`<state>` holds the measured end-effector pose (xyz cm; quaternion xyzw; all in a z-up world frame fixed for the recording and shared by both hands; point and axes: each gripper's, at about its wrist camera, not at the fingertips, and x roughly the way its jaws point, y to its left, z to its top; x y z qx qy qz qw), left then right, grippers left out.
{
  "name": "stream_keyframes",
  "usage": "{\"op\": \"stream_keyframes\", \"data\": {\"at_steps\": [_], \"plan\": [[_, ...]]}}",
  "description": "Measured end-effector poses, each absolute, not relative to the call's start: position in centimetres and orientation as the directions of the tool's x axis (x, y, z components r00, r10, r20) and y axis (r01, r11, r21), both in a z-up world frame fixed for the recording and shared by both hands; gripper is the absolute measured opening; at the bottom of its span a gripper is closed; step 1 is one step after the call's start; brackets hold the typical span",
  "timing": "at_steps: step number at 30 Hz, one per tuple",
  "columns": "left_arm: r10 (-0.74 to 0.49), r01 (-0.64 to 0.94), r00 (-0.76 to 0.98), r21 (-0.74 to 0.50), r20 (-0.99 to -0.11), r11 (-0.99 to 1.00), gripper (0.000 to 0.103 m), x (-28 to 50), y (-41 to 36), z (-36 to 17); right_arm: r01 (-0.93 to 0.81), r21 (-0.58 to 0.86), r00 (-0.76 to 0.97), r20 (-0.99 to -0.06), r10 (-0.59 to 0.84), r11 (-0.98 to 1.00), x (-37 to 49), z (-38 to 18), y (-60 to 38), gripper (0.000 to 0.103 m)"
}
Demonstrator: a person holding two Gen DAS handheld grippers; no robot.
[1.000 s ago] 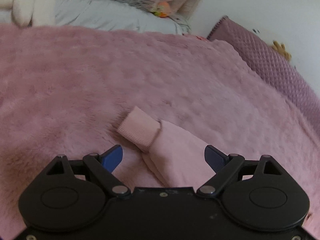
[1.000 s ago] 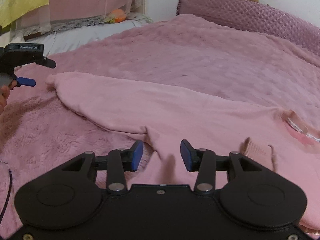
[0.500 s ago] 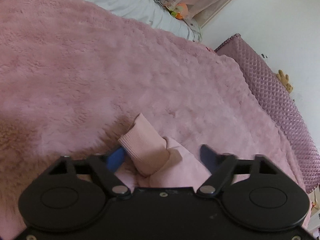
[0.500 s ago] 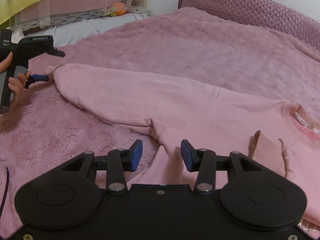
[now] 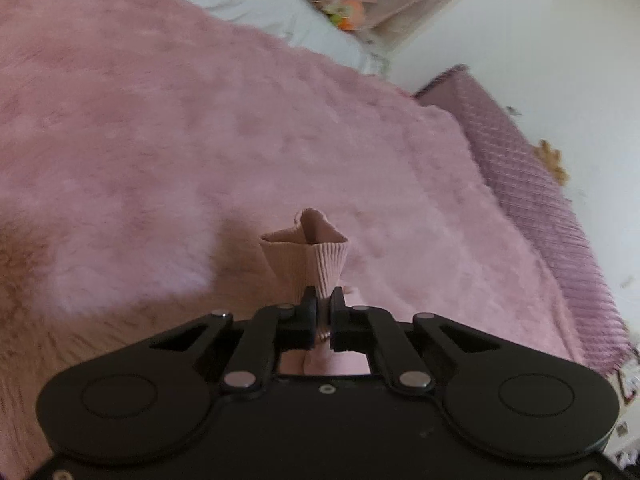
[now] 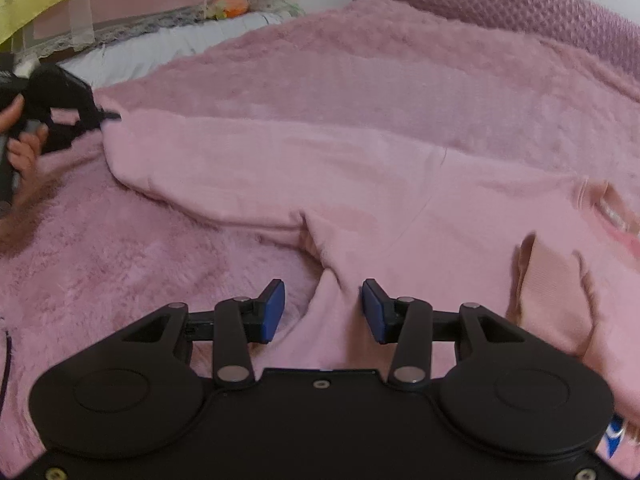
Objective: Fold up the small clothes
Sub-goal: 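Grasp the other sleeve cuff with the left tool, then lift the sleeve across the sweatshirt front and open the left tool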
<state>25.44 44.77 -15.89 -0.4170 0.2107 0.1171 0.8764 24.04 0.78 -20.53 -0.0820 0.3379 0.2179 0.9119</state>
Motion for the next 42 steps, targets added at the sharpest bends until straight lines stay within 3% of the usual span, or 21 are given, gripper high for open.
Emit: {"op": "stream_keyframes", "data": {"at_steps": [13,21,30,42], "plan": [[-0.195,-0.077,0.946,-0.766,-0.258,0.638,0.002,26.6,35.6,-6.3,-0.464,0.001,0.664,-0.661,0.349,0.886,23.8,-21.4,0.6,0.051],[-0.416,0.135,0.892,-0.774,-0.176,0.619,0.002,28.0,24.4,-2.9,-0.353,0.130,0.713,-0.604,0.357,0.926,21.5,-17.7,-6.0,0.051],[-0.622,0.256,0.764,-0.806,-0.169,0.533,0.002,29.0,9.0,-5.5,-0.184,0.141,0.790,-0.568,0.232,0.973,17.5,-15.2,-17.1,0.051],[-0.766,0.316,0.612,-0.828,-0.197,0.464,0.002,29.8,-8.1,-10.7,0.047,0.120,0.817,-0.576,0.031,0.992,12.9,-14.9,-30.2,0.052]]}}
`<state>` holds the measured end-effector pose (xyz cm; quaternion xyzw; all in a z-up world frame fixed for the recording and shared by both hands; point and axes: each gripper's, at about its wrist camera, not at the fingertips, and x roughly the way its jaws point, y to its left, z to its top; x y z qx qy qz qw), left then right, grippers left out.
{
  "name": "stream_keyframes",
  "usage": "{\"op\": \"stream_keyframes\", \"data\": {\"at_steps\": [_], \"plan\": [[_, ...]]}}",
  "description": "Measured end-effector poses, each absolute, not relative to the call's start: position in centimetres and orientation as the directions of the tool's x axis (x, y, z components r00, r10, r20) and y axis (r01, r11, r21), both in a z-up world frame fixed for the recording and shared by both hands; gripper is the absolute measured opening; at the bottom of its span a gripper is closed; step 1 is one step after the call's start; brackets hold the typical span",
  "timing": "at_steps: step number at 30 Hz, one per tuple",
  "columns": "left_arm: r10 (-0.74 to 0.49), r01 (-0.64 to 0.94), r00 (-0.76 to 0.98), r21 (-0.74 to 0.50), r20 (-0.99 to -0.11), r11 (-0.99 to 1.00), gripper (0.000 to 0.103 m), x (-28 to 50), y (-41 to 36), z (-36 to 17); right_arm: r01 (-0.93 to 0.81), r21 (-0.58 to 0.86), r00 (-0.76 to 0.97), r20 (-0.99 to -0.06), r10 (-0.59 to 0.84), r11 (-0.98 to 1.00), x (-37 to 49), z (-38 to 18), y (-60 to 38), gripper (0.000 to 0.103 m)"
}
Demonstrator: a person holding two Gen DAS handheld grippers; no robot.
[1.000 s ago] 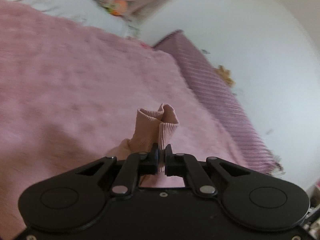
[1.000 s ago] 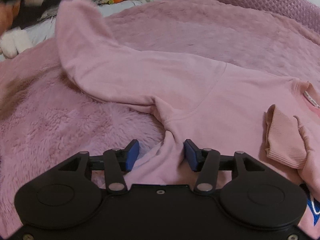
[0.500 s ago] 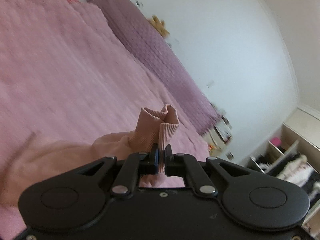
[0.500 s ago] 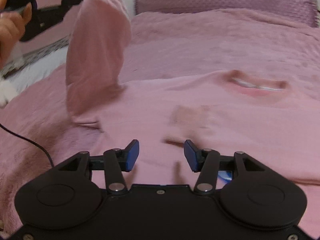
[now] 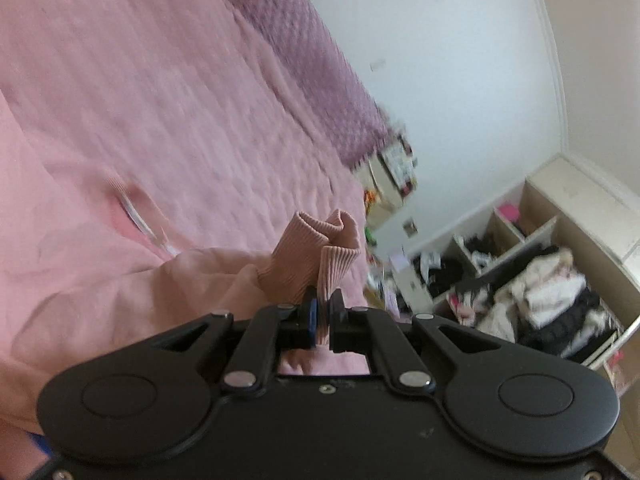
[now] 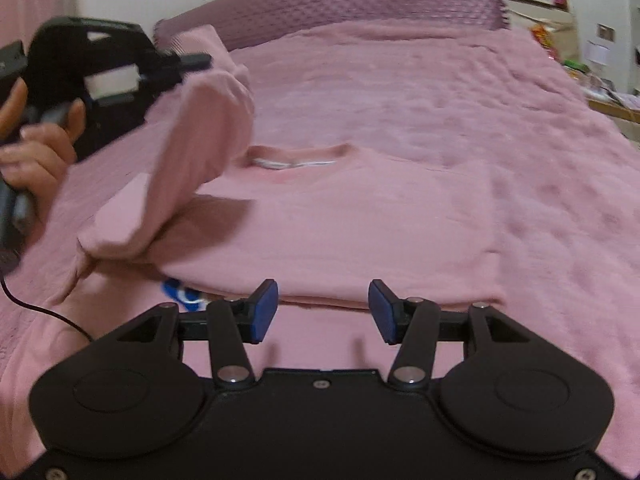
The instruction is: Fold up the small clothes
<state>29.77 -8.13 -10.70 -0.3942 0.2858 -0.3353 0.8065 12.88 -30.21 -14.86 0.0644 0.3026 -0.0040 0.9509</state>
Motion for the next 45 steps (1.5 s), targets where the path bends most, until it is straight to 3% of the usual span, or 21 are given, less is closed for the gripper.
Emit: {"op": "stream_keyframes", "data": {"at_steps": [6,9,10,11,16,19,21,24,28,31,36,37,38,45], "plan": [[-0.756,0.290,0.548,-0.766,-0.358,0.573,0.002,29.8,-13.9,-15.7,0.118,0.155,0.821,-0.571,-0.009,0.981,12.3,-15.2,-33.4,0.052],[-0.717,0.316,0.518,-0.674,-0.467,0.668,0.011,30.7,-16.3,-18.1,0.145,0.160,0.820,-0.572,-0.028,0.976,12.2,-15.4,-34.2,0.052],[-0.686,0.325,0.514,-0.623,-0.515,0.711,0.036,31.0,-17.2,-18.5,0.152,0.162,0.819,-0.573,-0.032,0.975,12.1,-15.5,-34.5,0.052],[-0.668,0.337,0.507,-0.589,-0.544,0.735,0.048,31.1,-18.1,-18.7,0.160,0.164,0.818,-0.574,-0.038,0.973,12.2,-15.5,-34.7,0.053],[-0.733,0.439,0.516,-0.597,-0.444,0.671,0.049,30.6,-18.7,-16.5,0.204,0.166,0.838,-0.540,-0.084,0.965,12.1,-14.5,-35.8,0.056],[-0.768,0.488,0.542,-0.617,-0.341,0.618,0.054,29.9,-16.1,-13.9,0.207,0.187,0.849,-0.522,-0.081,0.960,12.9,-13.9,-36.2,0.056],[-0.746,0.486,0.586,-0.599,-0.317,0.636,0.056,28.8,-13.4,-12.4,0.186,0.209,0.858,-0.510,-0.055,0.960,13.8,-13.6,-36.3,0.057],[-0.652,0.420,0.675,-0.546,-0.346,0.725,0.056,28.8,-8.3,-11.6,0.151,0.225,0.867,-0.497,-0.019,0.963,15.6,-13.5,-35.6,0.057],[-0.521,0.264,0.745,-0.533,-0.417,0.804,0.056,29.5,-2.1,-13.4,0.044,0.122,0.899,-0.437,0.013,0.992,18.1,-12.9,-33.1,0.056],[-0.492,0.187,0.752,-0.574,-0.439,0.797,0.056,30.2,0.3,-15.0,-0.010,0.058,0.877,-0.479,0.036,0.998,21.0,-13.3,-31.7,0.040],[-0.477,0.132,0.726,-0.581,-0.495,0.803,0.056,30.7,1.7,-17.8,0.001,0.043,0.809,-0.588,0.025,0.999,24.6,-15.5,-31.1,0.032],[-0.474,0.124,0.720,-0.578,-0.507,0.806,0.056,30.8,1.8,-18.1,-0.003,0.047,0.800,-0.599,0.030,0.999,24.9,-15.8,-31.0,0.017],[-0.472,0.118,0.716,-0.578,-0.514,0.808,0.056,30.9,1.8,-18.5,-0.003,0.054,0.798,-0.602,0.035,0.999,25.0,-16.0,-30.9,0.009],[-0.470,0.096,0.693,-0.577,-0.546,0.811,0.056,30.0,3.0,-19.5,0.075,0.096,0.848,-0.530,-0.013,0.993,20.9,-13.9,-32.7,0.008]]}}
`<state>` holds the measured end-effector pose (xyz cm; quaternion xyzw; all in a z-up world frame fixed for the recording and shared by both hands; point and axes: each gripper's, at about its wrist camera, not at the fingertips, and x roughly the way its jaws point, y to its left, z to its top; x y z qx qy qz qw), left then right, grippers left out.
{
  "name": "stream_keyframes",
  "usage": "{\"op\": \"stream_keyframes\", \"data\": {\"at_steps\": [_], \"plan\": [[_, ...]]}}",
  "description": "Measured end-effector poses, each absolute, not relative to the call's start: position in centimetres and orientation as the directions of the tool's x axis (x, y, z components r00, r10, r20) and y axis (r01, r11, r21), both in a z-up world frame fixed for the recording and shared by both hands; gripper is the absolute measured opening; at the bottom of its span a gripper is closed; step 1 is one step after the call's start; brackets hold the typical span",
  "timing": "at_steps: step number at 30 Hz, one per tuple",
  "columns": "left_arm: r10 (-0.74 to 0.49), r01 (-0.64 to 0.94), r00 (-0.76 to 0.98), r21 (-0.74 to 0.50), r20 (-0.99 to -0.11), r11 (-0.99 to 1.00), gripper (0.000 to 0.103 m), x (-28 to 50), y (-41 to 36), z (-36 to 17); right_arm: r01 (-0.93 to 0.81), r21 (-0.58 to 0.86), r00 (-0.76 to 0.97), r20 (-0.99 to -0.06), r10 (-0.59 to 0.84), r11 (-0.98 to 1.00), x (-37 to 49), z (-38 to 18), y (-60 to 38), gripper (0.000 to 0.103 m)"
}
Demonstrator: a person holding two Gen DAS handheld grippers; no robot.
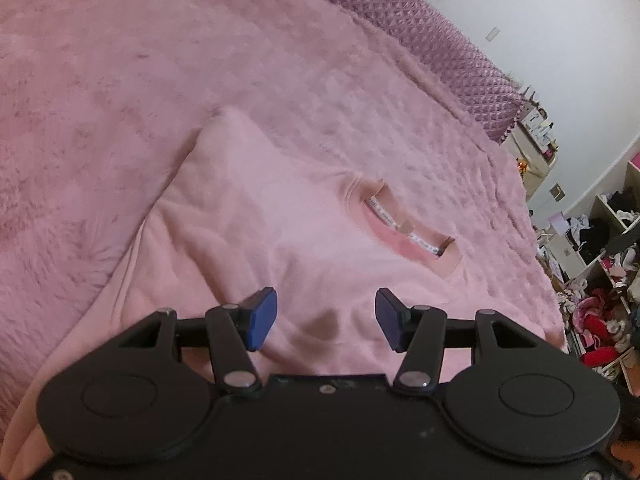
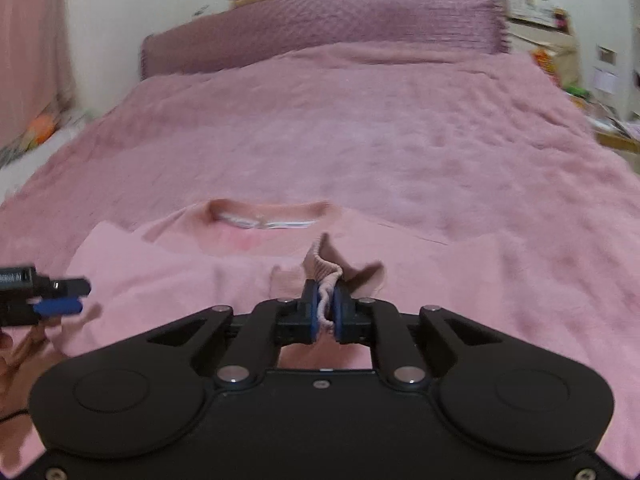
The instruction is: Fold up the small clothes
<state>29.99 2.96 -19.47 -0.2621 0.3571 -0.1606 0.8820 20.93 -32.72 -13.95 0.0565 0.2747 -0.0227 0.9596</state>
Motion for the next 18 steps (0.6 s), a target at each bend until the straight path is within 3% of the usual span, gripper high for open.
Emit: {"op": "stream_keyframes", "data": {"at_steps": [5,6,8,9,14,18], "plan": [[-0.461,0.097,0.687,-0.558,-0.562,0.824,0.056,29.2,2.9,-19.2,0.146,0.192,0.756,-0.654,0.016,0.970,21.0,-18.8,-35.7,0.011],[-0.460,0.098,0.687,-0.556,-0.563,0.825,0.056,29.2,2.9,-19.0,0.160,0.218,0.762,-0.647,0.020,0.963,20.5,-19.1,-36.1,0.013],[-0.477,0.100,0.689,-0.579,-0.546,0.809,0.056,29.2,2.6,-18.4,0.184,0.234,0.772,-0.635,0.007,0.955,19.5,-18.7,-36.5,0.036],[-0.493,0.115,0.692,-0.594,-0.527,0.796,0.056,29.1,2.5,-17.9,0.212,0.227,0.775,-0.631,-0.022,0.950,19.0,-18.2,-36.6,0.041],[-0.558,0.212,0.679,-0.599,-0.478,0.772,0.057,28.7,0.0,-16.2,0.230,0.253,0.842,-0.536,-0.061,0.940,17.6,-15.0,-37.1,0.042],[-0.548,0.235,0.667,-0.555,-0.505,0.798,0.057,28.8,-2.0,-16.3,0.083,0.239,0.900,-0.435,0.030,0.967,18.8,-13.1,-35.2,0.042]]}}
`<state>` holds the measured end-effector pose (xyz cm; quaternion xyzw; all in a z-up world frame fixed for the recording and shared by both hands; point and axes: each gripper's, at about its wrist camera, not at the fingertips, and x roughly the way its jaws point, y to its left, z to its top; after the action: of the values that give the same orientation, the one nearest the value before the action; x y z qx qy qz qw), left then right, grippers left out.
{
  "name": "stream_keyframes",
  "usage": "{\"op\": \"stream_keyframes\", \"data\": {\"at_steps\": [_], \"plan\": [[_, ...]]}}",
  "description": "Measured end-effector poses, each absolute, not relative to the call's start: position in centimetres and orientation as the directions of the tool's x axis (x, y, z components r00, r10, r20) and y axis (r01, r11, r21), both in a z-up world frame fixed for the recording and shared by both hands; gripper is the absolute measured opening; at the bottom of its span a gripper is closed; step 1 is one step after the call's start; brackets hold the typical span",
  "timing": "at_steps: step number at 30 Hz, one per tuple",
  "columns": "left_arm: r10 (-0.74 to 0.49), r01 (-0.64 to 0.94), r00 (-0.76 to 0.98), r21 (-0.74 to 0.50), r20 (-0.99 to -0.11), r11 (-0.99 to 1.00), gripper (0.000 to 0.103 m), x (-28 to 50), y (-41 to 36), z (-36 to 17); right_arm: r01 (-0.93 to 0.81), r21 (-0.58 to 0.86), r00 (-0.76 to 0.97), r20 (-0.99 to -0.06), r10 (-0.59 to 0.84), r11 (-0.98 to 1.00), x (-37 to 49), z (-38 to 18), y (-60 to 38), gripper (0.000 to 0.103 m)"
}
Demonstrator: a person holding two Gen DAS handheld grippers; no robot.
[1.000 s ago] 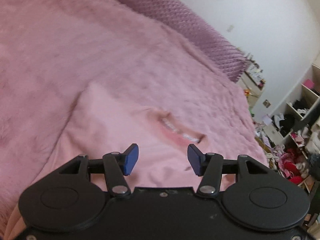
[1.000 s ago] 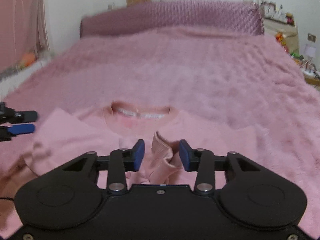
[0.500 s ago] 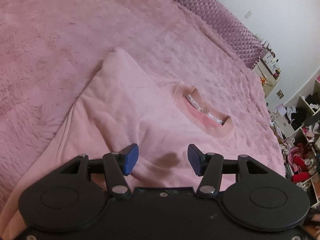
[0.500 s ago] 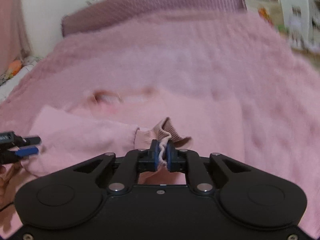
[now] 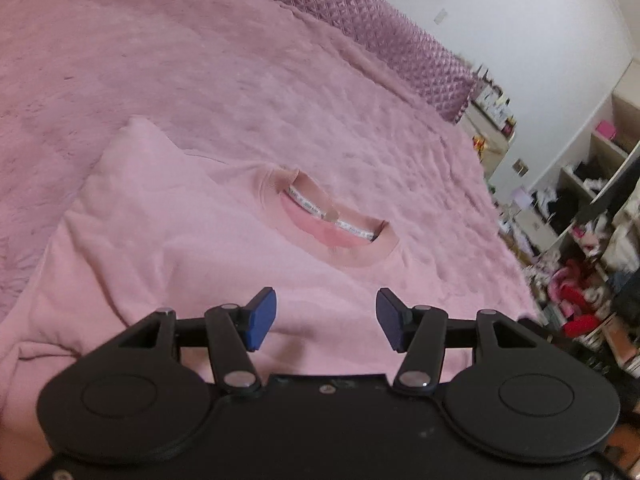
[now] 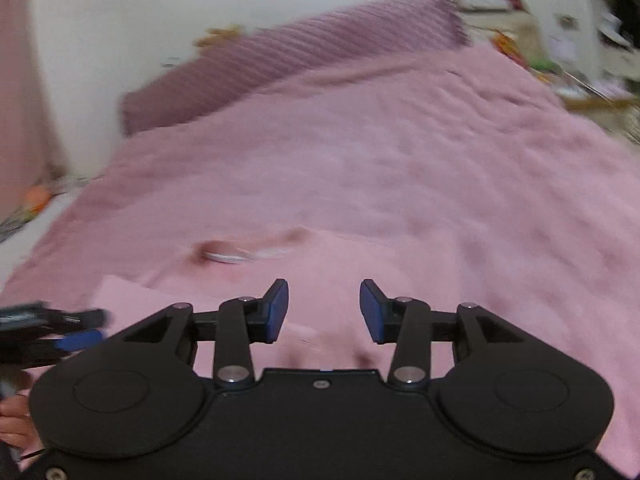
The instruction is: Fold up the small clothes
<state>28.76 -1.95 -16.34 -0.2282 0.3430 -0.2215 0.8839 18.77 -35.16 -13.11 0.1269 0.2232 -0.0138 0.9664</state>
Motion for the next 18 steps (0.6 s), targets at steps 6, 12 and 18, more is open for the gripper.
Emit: {"op": "stream_keyframes", "data": {"at_steps": [6,12,18], "plan": [[-0.520,0.175,0.639,-0.551,-0.567,0.816,0.057,30.1,-2.1,-18.8,-0.049,0.223,0.847,-0.508,0.158,0.974,22.3,-15.5,-31.4,0.035],[-0.564,0.151,0.627,-0.626,-0.538,0.765,0.060,30.7,-0.7,-20.2,0.013,0.211,0.808,-0.578,0.113,0.977,23.8,-18.4,-31.5,0.023],[-0.536,0.146,0.705,-0.645,-0.464,0.750,0.059,29.5,2.5,-16.8,0.000,0.215,0.835,-0.538,0.118,0.977,22.4,-16.0,-30.8,0.026]]}}
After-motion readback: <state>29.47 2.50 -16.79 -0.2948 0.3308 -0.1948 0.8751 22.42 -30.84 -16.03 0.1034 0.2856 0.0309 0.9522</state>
